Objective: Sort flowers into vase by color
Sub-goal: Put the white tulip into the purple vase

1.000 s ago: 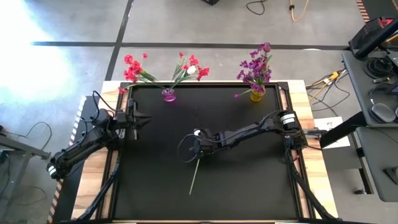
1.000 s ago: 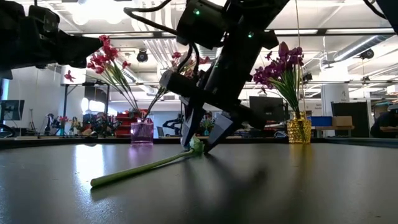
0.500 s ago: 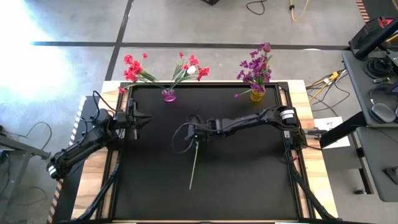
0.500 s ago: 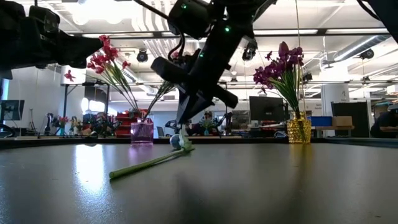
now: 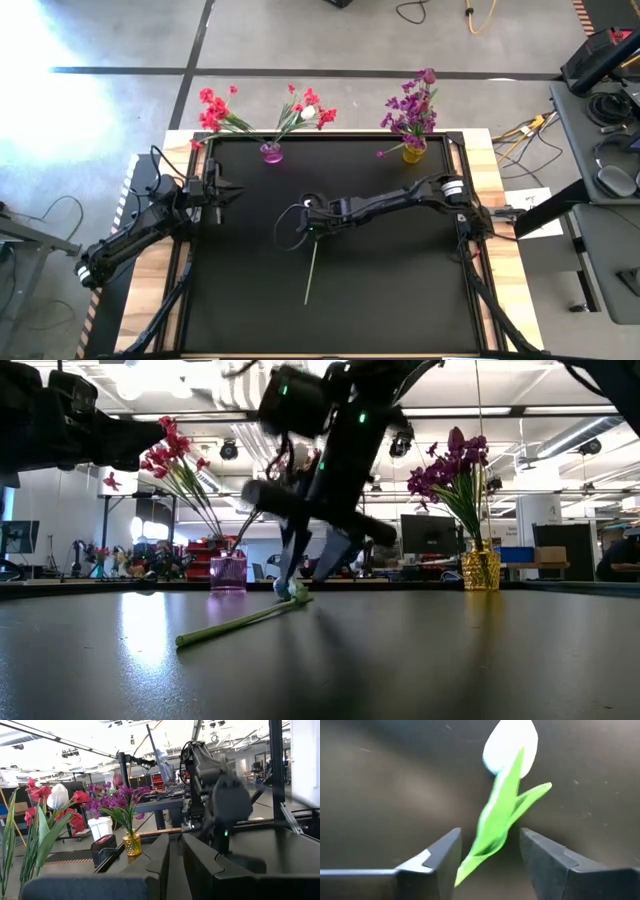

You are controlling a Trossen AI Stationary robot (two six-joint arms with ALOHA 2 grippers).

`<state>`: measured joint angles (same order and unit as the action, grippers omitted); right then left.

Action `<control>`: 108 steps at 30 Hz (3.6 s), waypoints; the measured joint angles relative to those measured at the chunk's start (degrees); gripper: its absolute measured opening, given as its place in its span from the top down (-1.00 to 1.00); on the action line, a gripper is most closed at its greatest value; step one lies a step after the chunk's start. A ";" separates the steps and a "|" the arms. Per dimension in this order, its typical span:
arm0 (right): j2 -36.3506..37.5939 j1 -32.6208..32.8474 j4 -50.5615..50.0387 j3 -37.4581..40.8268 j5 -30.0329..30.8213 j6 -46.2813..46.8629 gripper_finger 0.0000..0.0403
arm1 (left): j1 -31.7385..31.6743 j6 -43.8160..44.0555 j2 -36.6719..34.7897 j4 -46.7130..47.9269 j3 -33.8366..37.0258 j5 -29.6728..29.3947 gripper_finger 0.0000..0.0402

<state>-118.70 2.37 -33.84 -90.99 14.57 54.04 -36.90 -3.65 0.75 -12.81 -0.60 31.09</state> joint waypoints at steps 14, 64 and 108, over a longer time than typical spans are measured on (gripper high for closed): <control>-6.05 -0.28 -2.52 -7.56 3.23 -7.39 0.57 | 0.02 -0.10 0.44 0.08 -0.01 -0.04 0.82; -5.22 -23.70 75.36 -18.11 -7.22 -85.61 0.94 | 0.02 -0.89 0.39 -1.66 -0.11 -0.04 0.82; -23.21 -24.64 57.24 -43.77 -3.71 -85.46 0.94 | 0.00 -1.91 0.39 -2.89 -0.13 -0.02 0.82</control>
<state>-141.91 -22.27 23.40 -134.76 10.86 -31.41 -36.90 -5.56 1.15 -15.70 -0.73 31.07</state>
